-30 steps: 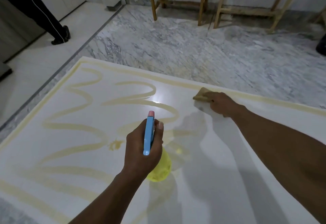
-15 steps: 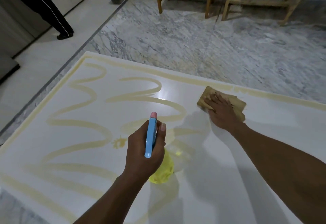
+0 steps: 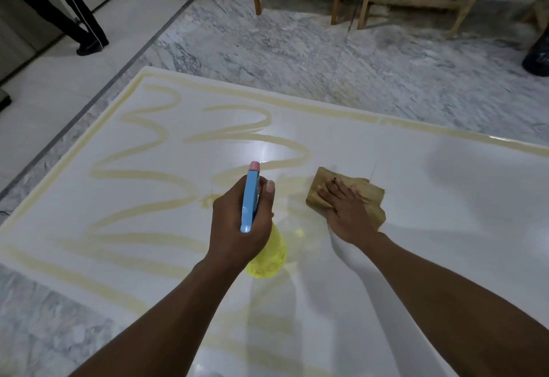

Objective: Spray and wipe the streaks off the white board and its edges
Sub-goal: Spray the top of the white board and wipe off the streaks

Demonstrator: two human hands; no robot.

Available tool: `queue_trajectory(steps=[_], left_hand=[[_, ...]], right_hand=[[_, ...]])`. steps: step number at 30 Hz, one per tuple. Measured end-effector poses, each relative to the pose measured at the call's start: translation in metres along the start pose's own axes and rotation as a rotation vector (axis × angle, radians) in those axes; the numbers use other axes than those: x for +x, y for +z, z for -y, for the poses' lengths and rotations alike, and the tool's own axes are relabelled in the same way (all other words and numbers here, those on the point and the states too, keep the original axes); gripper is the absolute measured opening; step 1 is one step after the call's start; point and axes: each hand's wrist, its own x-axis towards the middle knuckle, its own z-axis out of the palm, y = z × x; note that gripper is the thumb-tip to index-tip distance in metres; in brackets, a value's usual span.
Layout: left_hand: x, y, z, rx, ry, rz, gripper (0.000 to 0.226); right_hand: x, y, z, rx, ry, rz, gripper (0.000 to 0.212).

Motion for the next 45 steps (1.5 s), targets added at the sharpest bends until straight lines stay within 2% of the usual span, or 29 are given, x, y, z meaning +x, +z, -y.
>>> queue_trajectory(steps=[14, 18, 19, 21, 25, 28, 31, 33, 35, 39, 42, 44, 45], left_hand=[[-0.124, -0.110, 0.037, -0.017, 0.050, 0.017, 0.035], [-0.150, -0.138, 0.045, -0.013, 0.066, 0.033, 0.037], [-0.152, -0.143, 0.044, -0.008, 0.068, 0.033, 0.039], [-0.150, -0.148, 0.043, 0.007, 0.076, 0.043, 0.041], [-0.130, -0.146, 0.037, -0.004, 0.093, 0.065, 0.041], [-0.100, -0.130, 0.030, -0.024, 0.104, 0.066, 0.039], [-0.060, -0.107, 0.023, -0.041, 0.114, 0.081, 0.032], [-0.033, -0.093, 0.017, -0.055, 0.107, 0.090, 0.031], [-0.005, -0.079, 0.012, -0.055, 0.097, 0.089, 0.034], [0.046, -0.054, 0.008, -0.056, 0.105, 0.084, 0.034], [0.077, -0.039, 0.013, -0.062, 0.109, 0.069, 0.032], [0.094, -0.030, 0.020, -0.067, 0.082, 0.055, 0.028], [0.099, -0.028, 0.024, -0.066, 0.074, 0.049, 0.027]], right_hand=[[-0.190, 0.099, 0.116, 0.045, -0.046, -0.041, 0.070], [-0.227, 0.109, 0.145, 0.104, -0.036, 0.017, 0.072], [-0.229, 0.105, 0.150, 0.154, -0.016, 0.039, 0.068], [-0.226, 0.082, 0.159, 0.285, 0.099, 0.080, 0.045], [-0.201, 0.014, 0.162, 0.799, 0.439, 0.058, 0.020], [-0.175, -0.030, 0.142, 1.175, 0.649, 0.077, 0.014], [-0.130, -0.066, 0.109, 1.277, 0.675, 0.240, 0.020], [-0.089, -0.092, 0.084, 1.169, 0.607, 0.268, 0.011], [-0.047, -0.123, 0.063, 0.952, 0.545, 0.141, 0.008], [0.038, -0.183, 0.040, 0.621, 0.346, -0.101, 0.040], [0.101, -0.200, 0.028, 0.330, 0.337, -0.119, 0.054], [0.137, -0.193, 0.023, 0.152, 0.271, -0.101, 0.035], [0.149, -0.184, 0.021, 0.123, 0.244, -0.091, 0.040]])
